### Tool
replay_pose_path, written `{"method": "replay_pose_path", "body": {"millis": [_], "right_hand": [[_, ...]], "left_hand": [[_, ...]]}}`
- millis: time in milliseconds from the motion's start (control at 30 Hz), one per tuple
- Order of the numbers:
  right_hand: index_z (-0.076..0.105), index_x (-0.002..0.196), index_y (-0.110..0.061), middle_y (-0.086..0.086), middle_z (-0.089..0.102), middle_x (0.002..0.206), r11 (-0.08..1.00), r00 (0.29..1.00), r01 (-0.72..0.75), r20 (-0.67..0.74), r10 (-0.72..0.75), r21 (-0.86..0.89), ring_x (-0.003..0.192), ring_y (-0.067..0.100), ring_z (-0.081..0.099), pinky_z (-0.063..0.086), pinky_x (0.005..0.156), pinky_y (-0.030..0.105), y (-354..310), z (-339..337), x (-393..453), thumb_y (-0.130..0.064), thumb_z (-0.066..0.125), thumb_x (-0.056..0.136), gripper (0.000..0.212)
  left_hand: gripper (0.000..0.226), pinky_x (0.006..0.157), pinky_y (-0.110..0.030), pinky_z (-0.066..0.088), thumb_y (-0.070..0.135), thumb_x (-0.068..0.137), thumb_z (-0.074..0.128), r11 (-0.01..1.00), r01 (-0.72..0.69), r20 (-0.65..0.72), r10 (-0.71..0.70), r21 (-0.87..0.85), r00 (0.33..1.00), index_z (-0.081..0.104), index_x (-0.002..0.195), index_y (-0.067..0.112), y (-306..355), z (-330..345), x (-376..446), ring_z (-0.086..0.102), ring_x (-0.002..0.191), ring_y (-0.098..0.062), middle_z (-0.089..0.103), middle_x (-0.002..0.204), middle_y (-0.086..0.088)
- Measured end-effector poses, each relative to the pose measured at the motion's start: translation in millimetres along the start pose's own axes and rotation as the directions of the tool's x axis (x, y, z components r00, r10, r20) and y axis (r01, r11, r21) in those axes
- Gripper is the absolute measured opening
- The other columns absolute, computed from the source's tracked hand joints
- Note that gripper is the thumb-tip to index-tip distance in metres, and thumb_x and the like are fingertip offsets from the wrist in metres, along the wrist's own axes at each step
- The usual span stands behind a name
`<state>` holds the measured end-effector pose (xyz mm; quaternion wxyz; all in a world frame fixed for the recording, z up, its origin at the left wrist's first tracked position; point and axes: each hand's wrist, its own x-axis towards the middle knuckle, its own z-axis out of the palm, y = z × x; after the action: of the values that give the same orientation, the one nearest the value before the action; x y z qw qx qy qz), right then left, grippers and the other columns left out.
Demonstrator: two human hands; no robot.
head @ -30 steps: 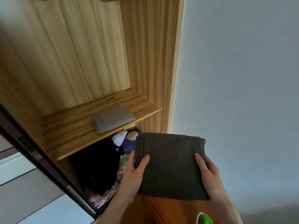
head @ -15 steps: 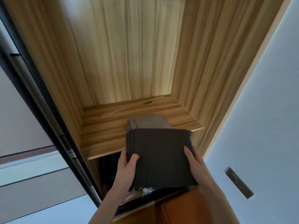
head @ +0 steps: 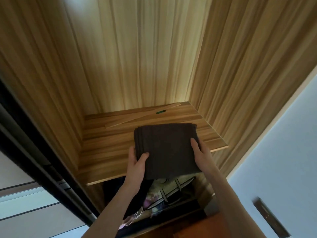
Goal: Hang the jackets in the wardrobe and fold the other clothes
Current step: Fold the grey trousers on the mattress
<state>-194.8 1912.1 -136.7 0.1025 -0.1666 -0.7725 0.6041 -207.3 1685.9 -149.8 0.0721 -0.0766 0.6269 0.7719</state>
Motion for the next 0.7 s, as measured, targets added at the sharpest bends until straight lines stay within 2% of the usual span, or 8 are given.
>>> {"method": "replay_pose_path", "body": {"millis": [67, 133, 200, 300, 400, 533, 633, 700], "right_hand": [[0.064, 0.135, -0.018, -0.009, 0.071, 0.116, 0.998, 0.999, 0.039, 0.007, -0.038, -0.055, 0.106, 0.002, 0.064, 0.05, 0.093, 0.015, 5.6, 2.5, 30.2, -0.034, 0.045, 0.111, 0.035], [0.064, 0.137, -0.02, -0.008, 0.071, 0.122, 0.996, 0.998, 0.047, 0.036, -0.045, -0.077, 0.115, 0.009, 0.064, 0.049, 0.108, 0.035, 16.8, 5.3, 60.1, -0.04, 0.046, 0.11, 0.038], [0.063, 0.137, -0.024, -0.008, 0.071, 0.125, 0.995, 0.997, 0.044, 0.069, -0.037, -0.095, 0.119, 0.011, 0.064, 0.047, 0.112, 0.042, 26.2, 8.1, 84.6, -0.044, 0.045, 0.109, 0.039], [0.06, 0.138, -0.026, -0.008, 0.068, 0.127, 0.993, 0.995, 0.059, 0.085, -0.05, -0.098, 0.119, 0.012, 0.062, 0.046, 0.112, 0.042, 32.5, 13.7, 110.9, -0.043, 0.044, 0.109, 0.037], [0.059, 0.133, -0.025, -0.012, 0.064, 0.117, 0.994, 0.993, 0.016, 0.115, -0.004, -0.108, 0.111, 0.008, 0.06, 0.045, 0.104, 0.035, 36.1, 17.8, 133.2, -0.043, 0.041, 0.11, 0.034], [0.056, 0.143, -0.017, 0.004, 0.063, 0.133, 0.983, 0.993, -0.022, 0.114, 0.043, -0.18, 0.125, 0.024, 0.058, 0.042, 0.114, 0.044, 50.6, 26.1, 162.3, -0.045, 0.04, 0.11, 0.046], [0.048, 0.152, -0.017, 0.006, 0.057, 0.143, 0.974, 0.987, -0.056, 0.135, 0.087, -0.219, 0.134, 0.026, 0.052, 0.035, 0.12, 0.045, 64.3, 33.3, 172.4, -0.043, 0.039, 0.111, 0.049], [0.047, 0.153, -0.018, 0.004, 0.057, 0.141, 0.973, 0.984, -0.063, 0.146, 0.097, -0.222, 0.134, 0.024, 0.051, 0.036, 0.119, 0.041, 73.6, 36.6, 175.9, -0.04, 0.039, 0.111, 0.048]], "left_hand": [[0.03, 0.078, -0.026, 0.051, 0.013, 0.105, 0.055, 0.998, -0.027, -0.021, 0.028, 0.051, 0.999, 0.052, 0.12, 0.038, -1.1, 9.2, 18.4, 0.063, 0.104, -0.011, 0.063, 0.122, 0.004], [0.03, 0.084, -0.031, 0.05, 0.015, 0.106, 0.053, 0.995, -0.032, -0.045, 0.037, 0.093, 0.998, 0.049, 0.123, 0.039, -1.6, 18.5, 37.0, 0.06, 0.103, -0.009, 0.061, 0.124, 0.006], [0.036, 0.09, -0.034, 0.044, 0.016, 0.105, 0.053, 0.991, -0.014, -0.062, 0.023, 0.134, 0.998, 0.043, 0.133, 0.037, -3.6, 27.0, 56.0, 0.056, 0.101, -0.008, 0.056, 0.123, 0.007], [0.049, 0.094, -0.035, 0.042, 0.014, 0.104, 0.055, 0.984, 0.002, -0.075, 0.011, 0.178, 0.997, 0.039, 0.147, 0.031, -6.6, 35.9, 81.8, 0.053, 0.109, -0.015, 0.053, 0.124, 0.007], [0.053, 0.102, -0.038, 0.046, 0.011, 0.103, 0.056, 0.978, -0.001, -0.07, 0.016, 0.21, 0.997, 0.04, 0.149, 0.032, -15.1, 39.0, 106.3, 0.054, 0.117, -0.017, 0.056, 0.123, 0.01], [0.06, 0.113, -0.045, 0.044, 0.01, 0.102, 0.057, 0.972, 0.04, -0.08, -0.022, 0.231, 0.997, 0.037, 0.154, 0.032, -28.8, 38.6, 129.1, 0.053, 0.124, -0.02, 0.053, 0.14, 0.002], [0.062, 0.117, -0.051, 0.041, 0.01, 0.103, 0.056, 0.969, 0.089, -0.079, -0.072, 0.229, 0.994, 0.033, 0.156, 0.034, -38.1, 36.3, 137.3, 0.051, 0.127, -0.021, 0.05, 0.137, 0.005], [0.063, 0.117, -0.052, 0.041, 0.012, 0.104, 0.056, 0.962, 0.12, -0.084, -0.102, 0.244, 0.991, 0.031, 0.158, 0.034, -44.2, 33.5, 142.8, 0.05, 0.129, -0.022, 0.051, 0.135, 0.005]]}}
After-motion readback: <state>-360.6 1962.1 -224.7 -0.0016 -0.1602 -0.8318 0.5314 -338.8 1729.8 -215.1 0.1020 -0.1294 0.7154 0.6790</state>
